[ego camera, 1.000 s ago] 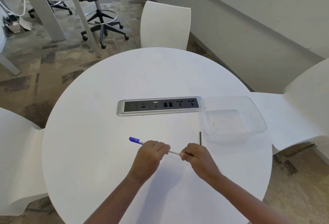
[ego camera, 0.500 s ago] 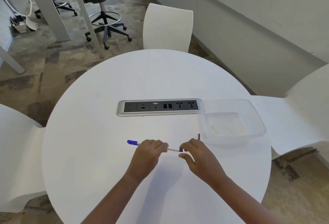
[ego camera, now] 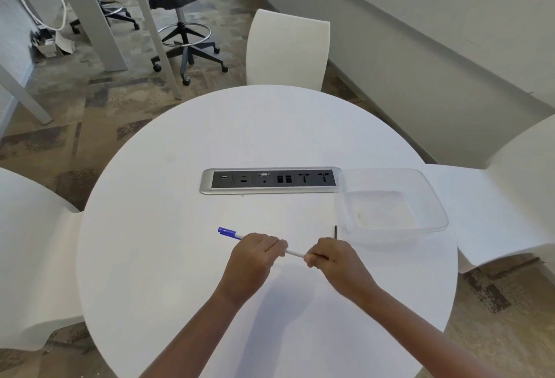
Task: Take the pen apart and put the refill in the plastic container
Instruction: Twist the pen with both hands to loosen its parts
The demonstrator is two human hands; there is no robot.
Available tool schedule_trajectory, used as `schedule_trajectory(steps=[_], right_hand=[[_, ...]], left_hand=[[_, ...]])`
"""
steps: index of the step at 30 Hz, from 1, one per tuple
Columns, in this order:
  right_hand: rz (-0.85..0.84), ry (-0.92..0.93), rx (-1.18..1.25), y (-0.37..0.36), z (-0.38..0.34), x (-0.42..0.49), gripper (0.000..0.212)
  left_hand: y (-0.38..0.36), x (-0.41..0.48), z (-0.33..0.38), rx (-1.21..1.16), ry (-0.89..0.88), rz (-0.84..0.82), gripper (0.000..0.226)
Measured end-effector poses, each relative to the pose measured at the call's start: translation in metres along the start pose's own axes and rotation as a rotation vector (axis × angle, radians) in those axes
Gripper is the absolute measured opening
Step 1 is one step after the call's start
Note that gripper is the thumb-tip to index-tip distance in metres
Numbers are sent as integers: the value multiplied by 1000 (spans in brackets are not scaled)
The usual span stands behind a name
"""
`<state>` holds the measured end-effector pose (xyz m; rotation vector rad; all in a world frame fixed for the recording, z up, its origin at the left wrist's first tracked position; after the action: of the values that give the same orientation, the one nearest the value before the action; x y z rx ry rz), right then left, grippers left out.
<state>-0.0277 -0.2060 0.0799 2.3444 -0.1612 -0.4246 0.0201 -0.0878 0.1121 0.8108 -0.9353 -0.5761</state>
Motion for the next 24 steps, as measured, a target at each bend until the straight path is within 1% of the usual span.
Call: schedule_trajectory(steps=[2, 3, 5, 6, 7, 8, 10, 13, 14, 15, 17, 19, 21, 24], right_hand=[[-142, -180, 302, -5, 10, 1, 34], [-226, -270, 449, -9, 15, 0, 36], [-370, -448, 719, -20, 22, -9, 34], [-403, -480, 775, -23, 23, -12, 33], [-403, -474, 766, -23, 24, -12, 32], [-364, -433, 693, -20, 23, -11, 32], [-208, -274, 446, -10, 18, -8, 29], [80, 62, -19, 9, -1, -12, 5], [149, 170, -188, 11, -9, -17, 5], [204, 265, -338, 11, -16, -21, 9], [313, 407, -535, 12, -27, -28, 15], [393, 494, -630, 13, -37, -31, 19], [423, 535, -657, 14, -40, -31, 20], [403, 496, -584, 14, -37, -31, 16]], left_hand=[[0, -1, 1, 4, -10, -2, 30], [-1, -1, 1, 8, -15, -4, 30], [-2, -1, 2, 12, -20, -9, 30], [-2, -1, 3, 12, -20, -10, 30], [-3, -1, 3, 13, -16, -12, 30], [-3, 0, 3, 13, -9, -12, 30], [-2, 1, 1, 9, 9, -7, 30], [0, 1, 0, 2, 28, -2, 30], [1, 1, 1, 3, 29, 0, 29], [1, 1, 1, 5, 28, 0, 29], [2, 2, 3, 4, 20, 0, 27], [3, 1, 5, -1, 17, 2, 27], [4, 0, 6, -4, 17, 5, 27], [6, -2, 8, -11, 17, 14, 27]])
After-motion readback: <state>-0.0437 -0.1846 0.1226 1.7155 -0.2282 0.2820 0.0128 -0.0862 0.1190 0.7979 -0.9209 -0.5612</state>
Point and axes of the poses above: each hand's wrist, its own x-axis towards the middle knuckle, its own y-axis out of the back of the hand, z = x × y, the point moved 8 cm from there along x, towards the middle knuckle, and after that the axes turned 5 degrees about -x, right-handed, at the moved point
